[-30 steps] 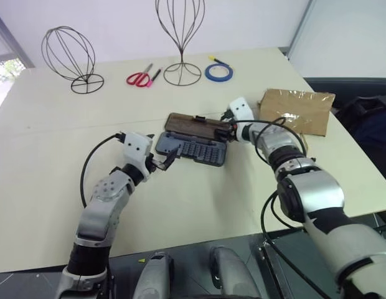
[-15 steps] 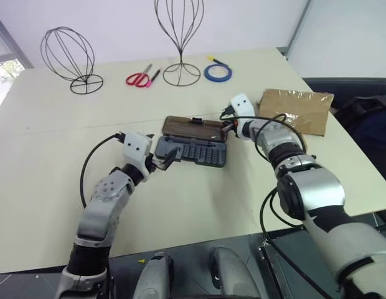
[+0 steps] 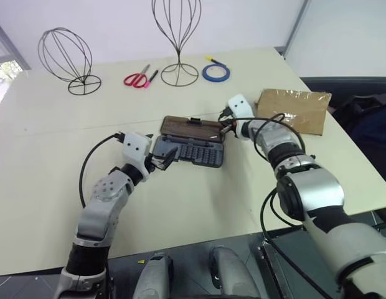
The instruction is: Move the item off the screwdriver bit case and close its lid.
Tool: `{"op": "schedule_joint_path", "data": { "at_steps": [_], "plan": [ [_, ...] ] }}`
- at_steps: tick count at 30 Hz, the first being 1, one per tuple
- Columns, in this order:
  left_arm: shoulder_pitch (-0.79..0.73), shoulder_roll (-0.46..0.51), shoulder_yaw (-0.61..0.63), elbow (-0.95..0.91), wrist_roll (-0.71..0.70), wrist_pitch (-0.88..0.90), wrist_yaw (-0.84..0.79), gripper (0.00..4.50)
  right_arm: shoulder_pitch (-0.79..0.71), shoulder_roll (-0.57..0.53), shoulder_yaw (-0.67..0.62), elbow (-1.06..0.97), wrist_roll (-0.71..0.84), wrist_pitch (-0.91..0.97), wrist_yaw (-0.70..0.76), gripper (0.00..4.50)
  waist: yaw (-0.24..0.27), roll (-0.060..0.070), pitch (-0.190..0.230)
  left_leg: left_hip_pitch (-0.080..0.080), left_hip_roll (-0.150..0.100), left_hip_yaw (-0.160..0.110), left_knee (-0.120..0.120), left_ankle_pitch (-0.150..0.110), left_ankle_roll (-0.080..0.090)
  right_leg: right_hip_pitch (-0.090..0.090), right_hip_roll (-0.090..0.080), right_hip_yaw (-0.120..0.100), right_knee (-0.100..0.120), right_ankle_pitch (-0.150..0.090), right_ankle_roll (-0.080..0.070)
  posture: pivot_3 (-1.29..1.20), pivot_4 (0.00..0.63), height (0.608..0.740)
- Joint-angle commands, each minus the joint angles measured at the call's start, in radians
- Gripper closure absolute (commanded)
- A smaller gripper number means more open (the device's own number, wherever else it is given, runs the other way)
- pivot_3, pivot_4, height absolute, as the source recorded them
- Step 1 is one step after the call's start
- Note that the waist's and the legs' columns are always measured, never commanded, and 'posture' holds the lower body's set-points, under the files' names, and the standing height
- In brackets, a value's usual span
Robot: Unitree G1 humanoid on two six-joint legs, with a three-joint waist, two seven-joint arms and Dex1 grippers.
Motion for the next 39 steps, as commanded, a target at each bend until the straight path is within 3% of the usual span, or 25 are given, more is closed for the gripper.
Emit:
{"op": "schedule_joint_path", "data": {
  "at_steps": [1, 4, 7, 11, 18, 30, 33, 37, 39],
  "plan": [
    [-0.009, -0.002, 0.006, -0.043, 0.001, -0.016, 0.004, 0.0, -0.012, 0.017, -0.03, 0.0, 0.034, 0.116, -0.015, 4.45, 0.0, 0.0, 0.0, 0.0, 0.0, 0.0, 0.0, 0.0, 0.0, 0.0, 0.0, 0.0, 0.0, 0.0, 0.0, 0.0, 0.15, 0.74],
    [-0.008, -0.009, 0.0, -0.037, 0.002, -0.021, 0.004, 0.0, -0.014, 0.026, -0.046, -0.038, 0.056, 0.165, -0.014, 4.45, 0.001, 0.0, 0.0, 0.0, 0.0, 0.0, 0.0, 0.0, 0.0, 0.0, 0.0, 0.0, 0.0, 0.0, 0.0, 0.0, 0.15, 0.74],
    [-0.016, -0.016, -0.007, -0.029, 0.004, -0.022, 0.002, 0.0, -0.004, 0.034, -0.056, -0.08, 0.076, 0.213, -0.016, 3.57, 0.0, 0.0, 0.0, 0.0, 0.0, 0.0, 0.0, 0.0, 0.0, 0.0, 0.0, 0.0, 0.0, 0.0, 0.0, 0.0, 0.15, 0.74],
    [-0.025, -0.021, -0.011, -0.019, 0.005, -0.024, -0.001, 0.0, 0.011, 0.04, -0.07, -0.148, 0.099, 0.268, -0.057, 1.56, 0.002, 0.0, 0.0, -0.001, 0.0, 0.0, 0.0, 0.0, 0.0, 0.0, 0.0, 0.0, 0.0, 0.0, 0.0, 0.0, 0.15, 0.74],
    [-0.034, -0.028, -0.016, -0.008, 0.008, -0.026, -0.006, 0.0, 0.067, 0.059, -0.122, -0.335, 0.158, 0.428, -0.171, 1.56, 0.012, 0.0, 0.0, -0.001, 0.0, 0.0, 0.0, 0.0, 0.0, 0.0, 0.0, 0.0, 0.0, 0.0, 0.0, 0.0, 0.15, 0.74],
    [-0.048, -0.03, -0.019, 0.015, 0.009, -0.037, -0.016, 0.0, 0.3, 0.073, -0.155, -0.862, 0.225, 0.774, -0.29, 1.56, 0.015, 0.0, 0.0, -0.003, -0.001, -0.001, 0.0, 0.0, 0.0, -0.001, -0.001, -0.001, -0.001, 0.0, 0.0, 0.0, 0.15, 0.74],
    [-0.053, -0.032, -0.025, 0.025, 0.01, -0.042, -0.021, 0.0, 0.319, 0.078, -0.16, -0.9, 0.234, 0.792, -0.309, 2.43, 0.015, 0.0, 0.0, -0.003, -0.001, -0.001, 0.001, 0.0, 0.0, -0.001, -0.001, -0.001, 0.0, 0.0, 0.0, 0.0, 0.15, 0.74],
    [-0.062, -0.033, -0.028, 0.037, 0.012, -0.048, -0.027, 0.0, 0.325, 0.08, -0.157, -0.908, 0.244, 0.789, -0.323, 4.47, 0.016, 0.0, 0.0, -0.003, -0.001, -0.001, 0.001, 0.0, 0.0, -0.001, -0.001, -0.001, 0.0, 0.0, 0.0, 0.0, 0.15, 0.74],
    [-0.064, -0.032, -0.029, 0.04, 0.012, -0.05, -0.03, 0.0, 0.328, 0.079, -0.15, -0.906, 0.244, 0.778, -0.326, 4.47, 0.015, 0.0, 0.0, -0.003, -0.001, -0.001, 0.001, 0.0, 0.0, -0.001, -0.001, -0.001, -0.001, 0.0, 0.0, 0.0, 0.15, 0.74]
  ]
}}
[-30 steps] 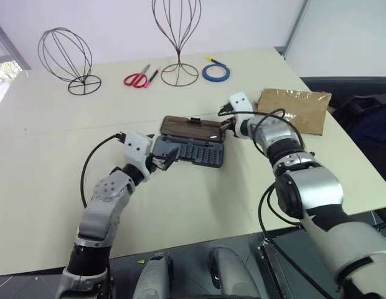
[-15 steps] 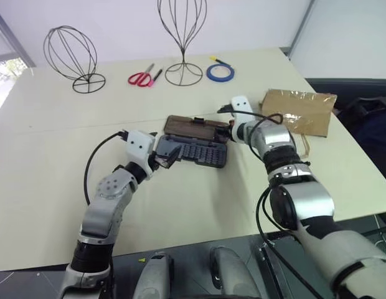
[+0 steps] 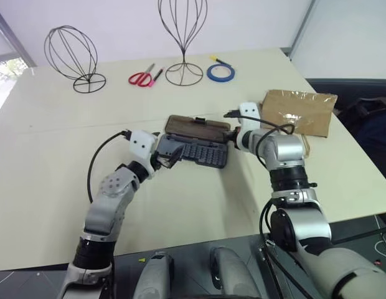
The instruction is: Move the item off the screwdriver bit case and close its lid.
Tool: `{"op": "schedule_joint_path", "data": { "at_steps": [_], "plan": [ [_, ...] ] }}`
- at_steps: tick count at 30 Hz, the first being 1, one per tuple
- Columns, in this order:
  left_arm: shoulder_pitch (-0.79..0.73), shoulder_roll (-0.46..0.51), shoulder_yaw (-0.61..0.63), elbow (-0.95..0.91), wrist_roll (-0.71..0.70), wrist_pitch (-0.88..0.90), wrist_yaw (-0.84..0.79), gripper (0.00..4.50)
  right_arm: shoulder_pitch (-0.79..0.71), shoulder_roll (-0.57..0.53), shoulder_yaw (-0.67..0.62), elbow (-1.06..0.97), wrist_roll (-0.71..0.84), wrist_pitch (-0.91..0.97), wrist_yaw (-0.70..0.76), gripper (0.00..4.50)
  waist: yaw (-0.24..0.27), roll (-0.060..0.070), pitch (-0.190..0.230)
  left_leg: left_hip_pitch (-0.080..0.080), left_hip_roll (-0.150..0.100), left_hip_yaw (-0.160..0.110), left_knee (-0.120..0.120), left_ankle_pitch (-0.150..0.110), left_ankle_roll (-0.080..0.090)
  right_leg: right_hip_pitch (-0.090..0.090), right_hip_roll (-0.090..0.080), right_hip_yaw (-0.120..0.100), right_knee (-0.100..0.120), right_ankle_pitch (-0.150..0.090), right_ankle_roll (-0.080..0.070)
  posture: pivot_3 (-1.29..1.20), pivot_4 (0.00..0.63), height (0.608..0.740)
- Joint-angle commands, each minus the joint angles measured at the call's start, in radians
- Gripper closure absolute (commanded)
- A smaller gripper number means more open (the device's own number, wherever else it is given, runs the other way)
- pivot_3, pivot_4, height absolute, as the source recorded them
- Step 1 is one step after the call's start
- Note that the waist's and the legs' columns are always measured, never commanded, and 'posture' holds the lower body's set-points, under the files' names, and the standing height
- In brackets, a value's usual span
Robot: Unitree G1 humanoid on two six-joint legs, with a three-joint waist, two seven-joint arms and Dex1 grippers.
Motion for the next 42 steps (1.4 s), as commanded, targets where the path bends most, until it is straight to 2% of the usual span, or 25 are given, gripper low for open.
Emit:
{"op": "schedule_joint_path", "data": {
  "at_steps": [1, 14, 20, 23, 24, 25, 26, 28, 38, 40, 42],
  "plan": [
    [-0.012, -0.001, 0.001, -0.01, 0.004, -0.029, -0.005, 0.0, 0.007, -0.003, 0.006, -0.007, 0.005, -0.013, -0.009, 4.47, -0.001, 0.0, 0.0, 0.0, 0.0, 0.0, 0.0, 0.0, 0.0, 0.0, 0.0, 0.0, 0.0, 0.0, 0.0, 0.0, 0.15, 0.74],
    [-0.008, 0.004, 0.008, -0.008, 0.009, -0.038, -0.011, 0.0, 0.051, 0.019, 0.079, -0.122, 0.018, 0.058, 0.019, 4.47, -0.004, 0.0, 0.0, 0.0, 0.0, 0.0, 0.0, 0.0, 0.0, 0.0, 0.0, 0.0, 0.0, 0.0, 0.0, 0.0, 0.15, 0.74],
    [-0.008, 0.0, 0.008, -0.001, 0.012, -0.045, -0.012, 0.0, 0.065, 0.026, 0.113, -0.102, 0.011, 0.049, 0.028, 4.47, -0.005, 0.0, 0.0, 0.0, 0.001, 0.0, 0.0, 0.0, 0.0, 0.0, 0.001, 0.0, 0.0, 0.0, 0.0, 0.0, 0.15, 0.74],
    [-0.01, -0.001, 0.009, 0.002, 0.013, -0.046, -0.011, 0.0, 0.054, 0.025, 0.108, -0.072, 0.009, 0.029, 0.024, 3.75, -0.006, 0.0, 0.0, 0.001, 0.001, 0.0, 0.0, 0.0, 0.0, 0.0, 0.001, 0.0, 0.0, 0.0, 0.0, 0.0, 0.15, 0.74],
    [-0.01, -0.001, 0.009, 0.002, 0.013, -0.046, -0.011, 0.0, 0.049, 0.026, 0.102, -0.062, 0.007, 0.02, 0.018, 3.35, -0.005, 0.0, 0.0, 0.001, 0.001, 0.0, 0.0, 0.0, 0.0, 0.0, 0.001, 0.0, 0.0, 0.0, 0.0, 0.0, 0.15, 0.74],
    [-0.009, -0.001, 0.009, 0.001, 0.013, -0.046, -0.01, 0.0, 0.045, 0.026, 0.097, -0.051, 0.006, 0.012, 0.013, 2.71, -0.004, 0.0, 0.0, 0.001, 0.001, 0.0, 0.0, 0.0, 0.0, 0.0, 0.001, 0.0, 0.0, 0.0, 0.0, 0.0, 0.15, 0.74],
    [-0.009, -0.001, 0.009, 0.001, 0.014, -0.046, -0.01, 0.0, 0.039, 0.024, 0.094, -0.038, 0.004, 0.003, 0.01, 2.42, -0.004, 0.0, 0.0, 0.001, 0.001, 0.0, 0.0, 0.0, 0.0, 0.0, 0.001, 0.0, 0.0, 0.0, 0.0, 0.0, 0.15, 0.74],
    [-0.009, -0.001, 0.009, 0.002, 0.015, -0.047, -0.009, 0.0, 0.026, 0.021, 0.088, -0.009, 0.001, -0.014, 0.005, 1.55, -0.005, 0.0, 0.0, 0.001, 0.001, 0.0, 0.0, 0.0, 0.0, 0.0, 0.001, 0.0, 0.0, 0.0, 0.0, 0.0, 0.15, 0.74],
    [-0.01, 0.001, 0.008, 0.001, 0.018, -0.05, -0.008, 0.0, 0.003, 0.012, 0.079, 0.06, 0.002, -0.062, 0.004, 1.55, -0.003, 0.0, 0.0, 0.0, 0.001, 0.0, -0.001, 0.0, 0.0, 0.0, 0.001, 0.0, 0.0, 0.0, 0.0, 0.0, 0.15, 0.74],
    [-0.011, 0.001, 0.009, 0.001, 0.018, -0.05, -0.008, 0.0, 0.008, 0.012, 0.08, 0.061, 0.002, -0.066, 0.004, 2.07, -0.003, 0.0, 0.0, 0.0, 0.001, 0.0, -0.001, 0.0, 0.0, 0.0, 0.001, 0.0, 0.0, 0.0, 0.0, 0.0, 0.15, 0.74],
    [-0.011, 0.002, 0.01, 0.001, 0.017, -0.05, -0.009, 0.0, 0.011, 0.014, 0.082, 0.06, 0.002, -0.066, 0.003, 2.86, -0.003, 0.0, 0.0, 0.0, 0.001, 0.0, -0.001, 0.0, 0.0, 0.0, 0.001, 0.0, 0.0, 0.0, 0.0, 0.0, 0.15, 0.74]
  ]
}}
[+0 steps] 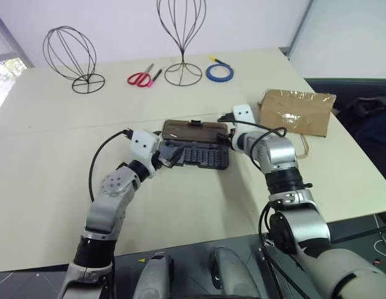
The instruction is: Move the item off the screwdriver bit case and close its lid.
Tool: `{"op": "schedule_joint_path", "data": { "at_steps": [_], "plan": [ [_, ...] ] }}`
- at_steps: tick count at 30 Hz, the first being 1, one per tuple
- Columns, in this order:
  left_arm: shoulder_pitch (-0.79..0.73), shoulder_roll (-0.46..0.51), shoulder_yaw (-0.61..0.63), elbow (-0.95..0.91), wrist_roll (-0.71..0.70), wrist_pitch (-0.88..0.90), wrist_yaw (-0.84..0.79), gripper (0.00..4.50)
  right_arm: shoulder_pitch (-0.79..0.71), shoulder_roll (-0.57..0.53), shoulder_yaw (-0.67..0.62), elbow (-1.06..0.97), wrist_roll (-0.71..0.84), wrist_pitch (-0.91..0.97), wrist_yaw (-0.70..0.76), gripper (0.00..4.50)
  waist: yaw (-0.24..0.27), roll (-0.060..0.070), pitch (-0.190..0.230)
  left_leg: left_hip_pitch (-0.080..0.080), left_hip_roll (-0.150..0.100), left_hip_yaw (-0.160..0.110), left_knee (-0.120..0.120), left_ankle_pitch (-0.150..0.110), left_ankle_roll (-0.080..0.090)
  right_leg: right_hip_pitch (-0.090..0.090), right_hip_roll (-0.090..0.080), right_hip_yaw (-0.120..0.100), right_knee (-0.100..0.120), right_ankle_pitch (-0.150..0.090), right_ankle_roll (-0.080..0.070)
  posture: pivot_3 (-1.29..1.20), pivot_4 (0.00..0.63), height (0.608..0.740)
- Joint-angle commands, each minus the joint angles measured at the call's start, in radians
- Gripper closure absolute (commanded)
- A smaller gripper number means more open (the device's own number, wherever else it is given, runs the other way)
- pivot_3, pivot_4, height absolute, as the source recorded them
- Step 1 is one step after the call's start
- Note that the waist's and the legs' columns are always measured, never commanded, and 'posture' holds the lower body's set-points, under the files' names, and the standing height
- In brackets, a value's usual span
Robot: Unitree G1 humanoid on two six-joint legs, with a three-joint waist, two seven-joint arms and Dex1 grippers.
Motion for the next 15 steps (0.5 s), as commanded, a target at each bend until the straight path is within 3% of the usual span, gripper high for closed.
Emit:
{"op": "schedule_joint_path", "data": {
  "at_steps": [1, 3, 4, 15],
  "plan": [
    [-0.011, 0.002, 0.01, -0.012, 0.004, -0.024, 0.002, 0.0, 0.0, 0.01, 0.007, 0.008, 0.004, 0.004, 0.002, 3.4, -0.001, 0.0, 0.0, 0.0, 0.0, 0.0, 0.0, 0.0, 0.0, 0.0, 0.0, 0.0, 0.0, 0.0, 0.0, 0.0, 0.15, 0.74],
    [-0.012, 0.003, 0.01, -0.012, 0.004, -0.023, 0.002, 0.0, 0.002, 0.011, 0.009, 0.007, 0.005, 0.005, 0.002, 4.37, 0.0, 0.0, 0.0, 0.0, 0.0, 0.0, 0.0, 0.0, 0.0, 0.0, 0.0, 0.0, 0.0, 0.0, 0.0, 0.0, 0.15, 0.74],
    [-0.012, 0.003, 0.01, -0.011, 0.004, -0.023, 0.002, 0.0, 0.003, 0.011, 0.01, 0.006, 0.005, 0.005, 0.003, 4.45, 0.002, 0.0, 0.0, 0.0, 0.0, 0.0, 0.0, 0.0, 0.0, 0.0, 0.0, 0.0, 0.0, 0.0, 0.0, 0.0, 0.15, 0.74],
    [-0.009, 0.005, 0.011, -0.018, 0.004, -0.019, 0.003, 0.0, 0.029, 0.011, 0.04, -0.105, 0.006, 0.097, -0.001, 4.45, 0.003, 0.0, 0.0, 0.0, 0.0, -0.001, 0.0, 0.0, 0.0, 0.001, 0.0, 0.0, -0.001, 0.0, 0.0, 0.0, 0.15, 0.74]
  ]
}}
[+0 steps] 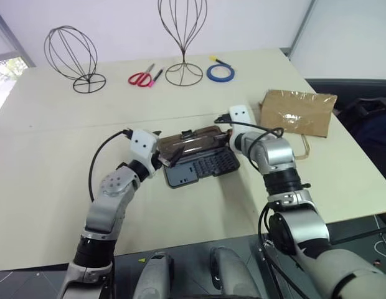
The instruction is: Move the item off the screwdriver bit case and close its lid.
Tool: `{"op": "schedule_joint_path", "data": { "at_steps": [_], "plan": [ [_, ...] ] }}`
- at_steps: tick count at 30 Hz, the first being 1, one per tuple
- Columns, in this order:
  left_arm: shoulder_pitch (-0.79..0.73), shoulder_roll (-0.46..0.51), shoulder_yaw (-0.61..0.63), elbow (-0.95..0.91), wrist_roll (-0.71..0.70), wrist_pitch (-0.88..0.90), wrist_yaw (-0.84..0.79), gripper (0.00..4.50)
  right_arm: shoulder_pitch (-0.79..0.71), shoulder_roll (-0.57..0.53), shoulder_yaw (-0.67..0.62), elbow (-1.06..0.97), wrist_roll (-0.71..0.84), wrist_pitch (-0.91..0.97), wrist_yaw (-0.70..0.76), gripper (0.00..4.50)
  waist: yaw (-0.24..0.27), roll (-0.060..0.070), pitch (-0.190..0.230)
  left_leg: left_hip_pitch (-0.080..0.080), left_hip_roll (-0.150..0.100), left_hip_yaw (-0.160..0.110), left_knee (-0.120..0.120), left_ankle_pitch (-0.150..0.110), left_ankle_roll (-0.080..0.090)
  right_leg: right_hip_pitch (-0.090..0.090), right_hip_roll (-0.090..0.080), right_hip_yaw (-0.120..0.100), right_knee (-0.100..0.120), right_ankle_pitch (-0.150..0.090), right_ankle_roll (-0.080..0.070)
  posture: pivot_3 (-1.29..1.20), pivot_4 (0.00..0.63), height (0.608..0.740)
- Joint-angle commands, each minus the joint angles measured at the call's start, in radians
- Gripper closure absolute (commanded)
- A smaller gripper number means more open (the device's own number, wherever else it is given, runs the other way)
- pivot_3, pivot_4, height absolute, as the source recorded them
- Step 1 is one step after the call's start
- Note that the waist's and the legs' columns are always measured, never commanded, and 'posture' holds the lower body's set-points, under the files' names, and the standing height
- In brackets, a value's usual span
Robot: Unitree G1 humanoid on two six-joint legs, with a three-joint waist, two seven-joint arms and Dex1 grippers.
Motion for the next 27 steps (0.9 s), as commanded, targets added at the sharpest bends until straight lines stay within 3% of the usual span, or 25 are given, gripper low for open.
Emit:
{"op": "schedule_joint_path", "data": {
  "at_steps": [1, 8, 14, 21, 27],
  "plan": [
    [-0.009, 0.005, 0.011, -0.017, 0.003, -0.019, 0.002, 0.0, 0.025, 0.009, 0.006, -0.093, 0.008, 0.102, -0.015, 4.45, 0.0, 0.0, 0.0, 0.0, 0.0, 0.0, 0.0, 0.0, 0.0, 0.0, 0.0, 0.0, 0.0, 0.0, 0.0, 0.0, 0.15, 0.74],
    [-0.005, 0.017, 0.019, -0.024, -0.002, -0.012, -0.006, 0.0, 0.056, 0.084, -0.034, -0.38, 0.0, 0.425, -0.132, 4.45, -0.001, 0.0, 0.0, -0.001, 0.0, -0.001, 0.0, 0.0, 0.0, -0.001, 0.0, 0.0, 0.0, 0.0, 0.0, 0.0, 0.15, 0.74],
    [0.01, 0.039, 0.019, -0.039, -0.013, 0.006, -0.023, 0.0, -0.007, 0.247, -0.188, -0.506, -0.061, 0.65, -0.266, 4.45, -0.002, 0.0, 0.0, -0.003, 0.0, -0.001, 0.0, 0.0, 0.0, -0.004, 0.0, 0.0, 0.001, 0.0, 0.0, 0.0, 0.15, 0.74],
    [-0.003, 0.041, 0.009, -0.033, -0.015, 0.01, -0.036, 0.0, -0.057, 0.352, -0.298, -0.5, -0.126, 0.681, -0.355, 4.45, -0.001, 0.001, 0.0, -0.003, 0.0, 0.0, -0.001, 0.0, 0.0, -0.004, 0.0, 0.0, 0.001, 0.0, 0.0, 0.0, 0.15, 0.74],
    [-0.01, 0.039, 0.01, -0.029, -0.012, 0.009, -0.035, 0.0, -0.058, 0.36, -0.31, -0.49, -0.146, 0.681, -0.385, 4.45, -0.003, 0.001, 0.0, -0.003, 0.0, 0.0, -0.001, 0.0, 0.0, -0.004, 0.0, 0.0, 0.001, 0.0, 0.0, 0.0, 0.15, 0.74]
  ]
}}
